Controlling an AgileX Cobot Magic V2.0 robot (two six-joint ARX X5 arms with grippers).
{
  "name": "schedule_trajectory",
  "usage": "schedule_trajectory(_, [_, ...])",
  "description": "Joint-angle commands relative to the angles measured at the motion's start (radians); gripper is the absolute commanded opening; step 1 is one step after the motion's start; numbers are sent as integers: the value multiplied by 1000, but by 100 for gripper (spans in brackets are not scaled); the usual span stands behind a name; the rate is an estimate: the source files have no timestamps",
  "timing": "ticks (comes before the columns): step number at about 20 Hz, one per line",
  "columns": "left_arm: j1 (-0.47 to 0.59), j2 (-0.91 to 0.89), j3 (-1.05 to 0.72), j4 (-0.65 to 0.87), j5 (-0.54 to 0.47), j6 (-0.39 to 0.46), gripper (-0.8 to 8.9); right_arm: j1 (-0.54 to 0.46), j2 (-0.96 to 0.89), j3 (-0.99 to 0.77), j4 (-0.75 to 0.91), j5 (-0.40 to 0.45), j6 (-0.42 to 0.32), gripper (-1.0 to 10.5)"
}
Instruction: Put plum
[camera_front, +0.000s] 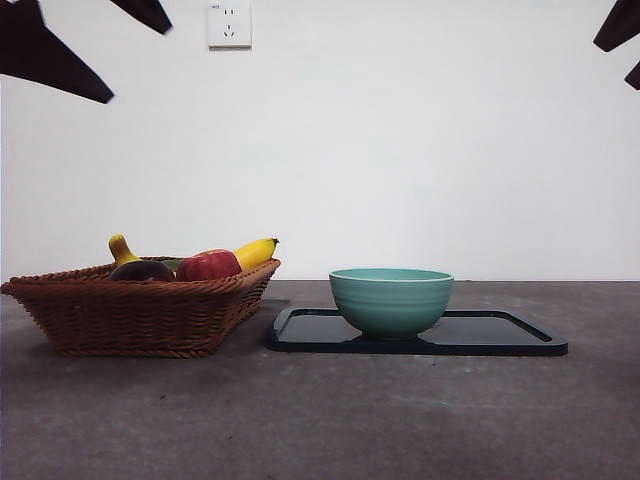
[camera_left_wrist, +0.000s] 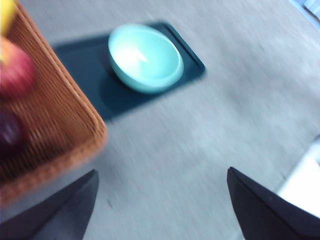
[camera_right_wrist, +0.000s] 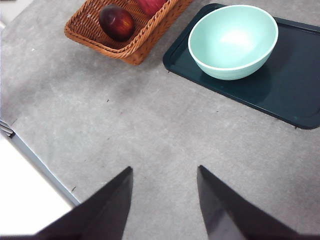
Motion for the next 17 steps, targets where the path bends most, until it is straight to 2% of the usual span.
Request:
schedule_trajectory(1, [-11, -16, 20, -56, 24, -2, 405, 5, 6, 5, 7, 4, 11, 205])
schedule_trajectory(4, [-13, -22, 20, -103, 33, 5, 405, 5, 6, 5, 8, 4, 19, 205])
schedule_trajectory(11, [-18, -21, 20, -104, 37, 6, 405, 5, 6, 5, 7, 4, 40, 205])
schedule_trajectory(13, [-18, -21, 20, -104, 37, 5, 405, 4, 8, 5, 10, 13, 108, 205])
schedule_trajectory(14, [-18, -21, 20, -104, 37, 5, 405, 4, 16, 5, 27, 31, 173, 205])
schedule_trajectory(17, [-18, -21, 20, -103, 37, 5, 405, 3, 72, 17, 93, 35, 249, 211])
